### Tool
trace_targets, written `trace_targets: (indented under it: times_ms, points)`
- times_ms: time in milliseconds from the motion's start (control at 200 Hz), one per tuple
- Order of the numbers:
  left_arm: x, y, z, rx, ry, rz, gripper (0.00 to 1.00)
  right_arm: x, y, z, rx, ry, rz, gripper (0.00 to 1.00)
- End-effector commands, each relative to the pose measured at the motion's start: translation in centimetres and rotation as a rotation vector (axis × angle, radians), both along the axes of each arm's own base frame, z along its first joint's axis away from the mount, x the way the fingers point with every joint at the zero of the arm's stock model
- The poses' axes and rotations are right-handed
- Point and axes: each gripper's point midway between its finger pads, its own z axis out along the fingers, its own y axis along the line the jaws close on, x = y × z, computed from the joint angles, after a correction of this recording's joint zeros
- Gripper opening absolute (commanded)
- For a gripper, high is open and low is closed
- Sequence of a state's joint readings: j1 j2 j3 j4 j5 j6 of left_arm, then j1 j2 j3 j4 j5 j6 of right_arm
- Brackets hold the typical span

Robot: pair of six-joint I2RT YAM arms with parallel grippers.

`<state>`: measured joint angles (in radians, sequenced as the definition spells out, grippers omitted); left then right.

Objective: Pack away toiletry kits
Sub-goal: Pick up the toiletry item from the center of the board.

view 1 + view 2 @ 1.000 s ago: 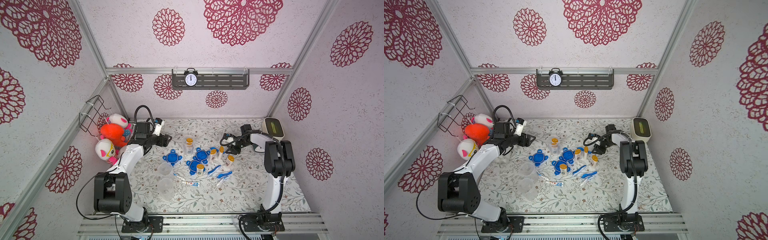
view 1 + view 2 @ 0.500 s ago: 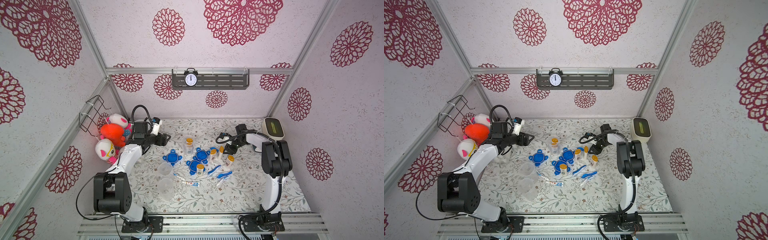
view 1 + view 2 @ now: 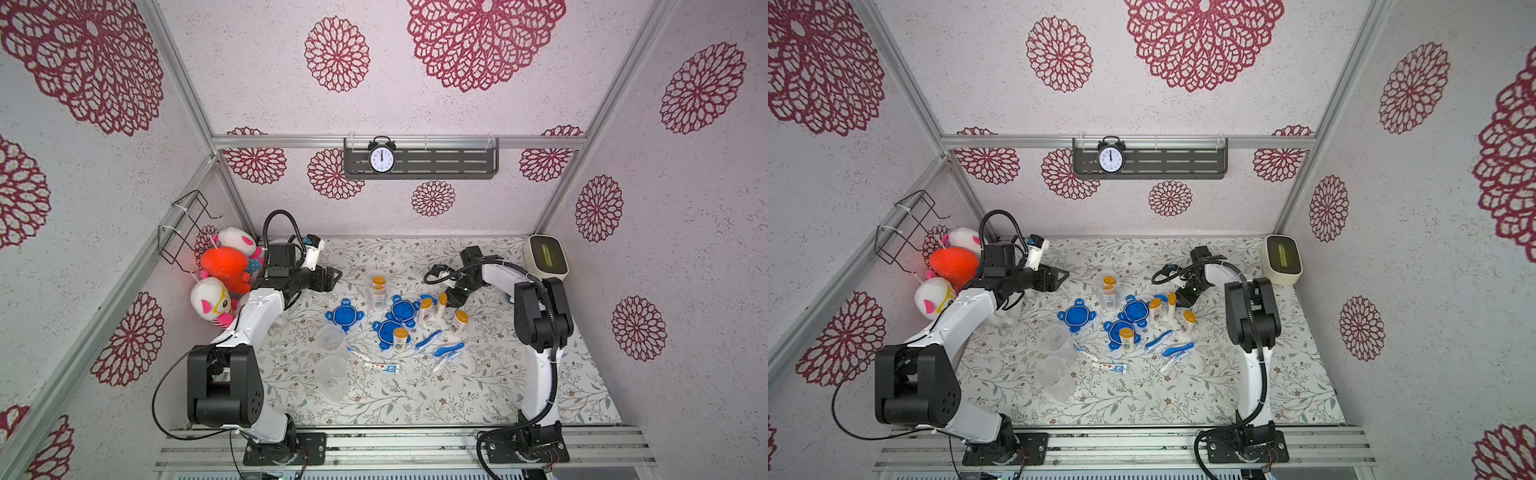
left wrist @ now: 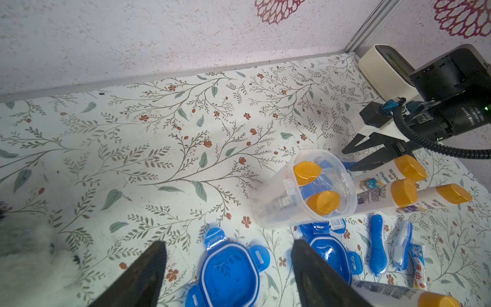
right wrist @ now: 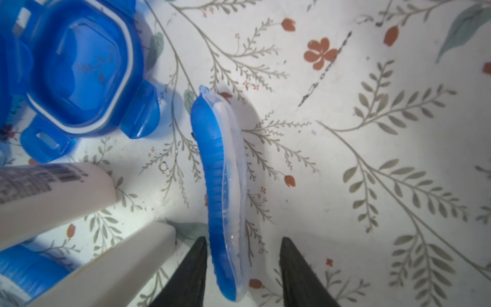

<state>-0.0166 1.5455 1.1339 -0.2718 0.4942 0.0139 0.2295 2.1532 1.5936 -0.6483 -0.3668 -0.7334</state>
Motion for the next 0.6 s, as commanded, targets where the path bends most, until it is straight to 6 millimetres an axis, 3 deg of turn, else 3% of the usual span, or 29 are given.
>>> trace_targets:
  times_ms: [0, 400, 505, 590]
  points:
    - [0.3, 0.0, 0.3, -0.018, -0.015, -0.002, 0.78, 0.3, -0.7, -0.4, -0.08, -0.014, -0.058, 0.41]
    - [0.0, 0.3, 0.2, 0.0, -0.014, 0.01, 0.78, 0.5, -2.3, -0.9, -0.16, -0.083, -0.109, 0.18]
    - [0.0, 0.3, 0.3, 0.004, -0.017, 0.012, 0.78, 1.3, -2.2, 0.6, -0.102, -0.117, -0.132, 0.15]
    - [0.0, 0.3, 0.5, 0.006, -0.026, 0.01, 0.78, 2.3, -2.2, 3.4, -0.013, -0.166, -0.174, 0.14]
